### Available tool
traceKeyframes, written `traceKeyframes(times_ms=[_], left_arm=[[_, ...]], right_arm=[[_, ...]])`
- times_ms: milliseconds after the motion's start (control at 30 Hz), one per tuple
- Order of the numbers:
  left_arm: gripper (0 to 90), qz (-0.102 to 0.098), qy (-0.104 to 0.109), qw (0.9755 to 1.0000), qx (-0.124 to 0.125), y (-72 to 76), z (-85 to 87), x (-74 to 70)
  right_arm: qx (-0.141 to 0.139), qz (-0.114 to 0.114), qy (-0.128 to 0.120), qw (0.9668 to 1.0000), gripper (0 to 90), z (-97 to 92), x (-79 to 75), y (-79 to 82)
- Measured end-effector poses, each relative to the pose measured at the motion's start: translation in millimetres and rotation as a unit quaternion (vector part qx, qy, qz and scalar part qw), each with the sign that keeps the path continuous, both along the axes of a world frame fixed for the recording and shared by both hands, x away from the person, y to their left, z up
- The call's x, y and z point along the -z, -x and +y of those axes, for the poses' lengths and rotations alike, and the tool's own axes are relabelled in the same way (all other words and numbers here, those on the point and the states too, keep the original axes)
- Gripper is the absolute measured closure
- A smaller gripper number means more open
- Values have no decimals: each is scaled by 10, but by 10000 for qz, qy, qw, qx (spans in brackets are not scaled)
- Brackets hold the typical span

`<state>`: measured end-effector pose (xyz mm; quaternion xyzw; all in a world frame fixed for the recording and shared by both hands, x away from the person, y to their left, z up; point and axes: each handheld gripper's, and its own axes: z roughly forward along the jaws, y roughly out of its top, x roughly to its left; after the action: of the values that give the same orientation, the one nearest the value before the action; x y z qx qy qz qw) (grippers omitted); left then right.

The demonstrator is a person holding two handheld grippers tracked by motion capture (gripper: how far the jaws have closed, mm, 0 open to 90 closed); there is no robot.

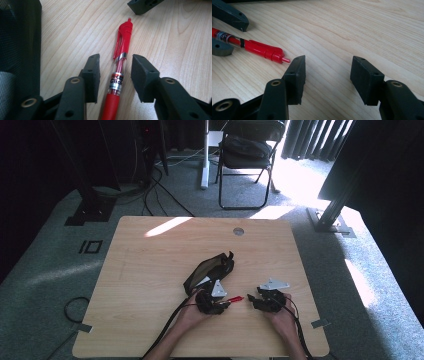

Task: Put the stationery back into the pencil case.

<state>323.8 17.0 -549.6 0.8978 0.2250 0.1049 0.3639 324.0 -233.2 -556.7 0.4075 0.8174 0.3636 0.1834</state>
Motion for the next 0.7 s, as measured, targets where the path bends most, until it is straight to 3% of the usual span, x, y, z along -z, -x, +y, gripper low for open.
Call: traceKeyframes(times_ms=[433, 700], left_arm=[[780, 40, 7, 10000, -23, 6, -19, -8], [719, 126, -21, 9999, -19, -27, -68, -20]], right_arm=[[-20, -15, -28, 10000, 459, -14, 7, 9], [-37, -34, -52, 10000, 458, -23, 14, 12]])
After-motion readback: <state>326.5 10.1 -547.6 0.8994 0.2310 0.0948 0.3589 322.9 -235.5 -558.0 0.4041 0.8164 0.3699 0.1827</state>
